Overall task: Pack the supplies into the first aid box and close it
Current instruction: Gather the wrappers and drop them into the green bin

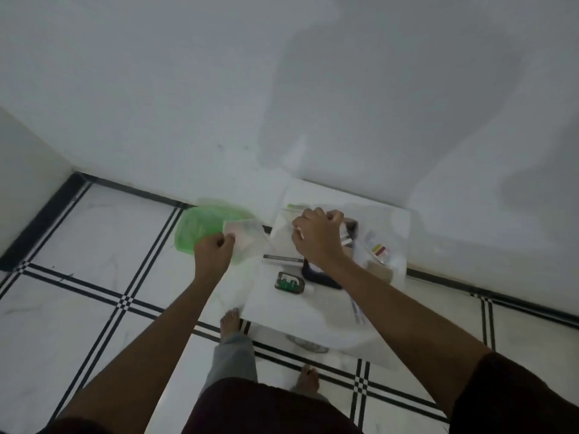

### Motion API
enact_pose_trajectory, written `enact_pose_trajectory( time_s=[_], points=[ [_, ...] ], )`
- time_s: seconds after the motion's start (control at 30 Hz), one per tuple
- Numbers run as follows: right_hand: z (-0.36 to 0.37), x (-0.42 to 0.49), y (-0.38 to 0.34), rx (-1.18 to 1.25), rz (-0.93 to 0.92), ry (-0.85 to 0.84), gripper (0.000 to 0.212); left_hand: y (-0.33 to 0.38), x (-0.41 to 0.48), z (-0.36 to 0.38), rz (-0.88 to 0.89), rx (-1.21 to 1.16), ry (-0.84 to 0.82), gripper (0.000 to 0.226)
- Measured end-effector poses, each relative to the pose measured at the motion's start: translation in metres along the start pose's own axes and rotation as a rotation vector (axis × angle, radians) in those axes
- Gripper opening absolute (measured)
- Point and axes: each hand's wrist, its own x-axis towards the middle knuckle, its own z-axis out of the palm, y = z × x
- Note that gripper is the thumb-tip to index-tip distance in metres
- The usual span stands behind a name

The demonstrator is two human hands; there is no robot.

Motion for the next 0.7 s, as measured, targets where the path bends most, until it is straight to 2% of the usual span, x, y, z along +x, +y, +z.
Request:
enact_pose_trajectory(
  time_s=[0.2,0.27,0.53,0.6,0.67,0.7],
  points=[
    [0.082,0.075,-0.08,0.01,-0.069,-0.043,0.008,-0.064,0.105,-0.023,-0.175,0.054,0.054,0.042],
    [0.115,0.099,-0.104,-0.009,-0.084,-0.126,0.008,-0.089,0.142,-0.028,-0.227,0.075,0.048,0.042],
    [0.341,0.19,-0.18,-0.035,-0.139,-0.329,0.014,-0.235,0.334,-0.006,-0.383,0.196,0.008,0.031],
    [0.368,0.195,-0.184,-0.086,-0.148,-0.435,0.012,-0.253,0.353,0.003,-0.4,0.208,-0.029,0.028],
    [0.45,0.201,-0.193,-0.12,-0.149,-0.451,0.012,-0.317,0.394,0.03,-0.427,0.234,-0.085,0.027],
    [0.453,0.204,-0.193,-0.13,-0.13,-0.499,0.013,-0.319,0.401,0.03,-0.439,0.244,-0.135,0.028]
  ],
)
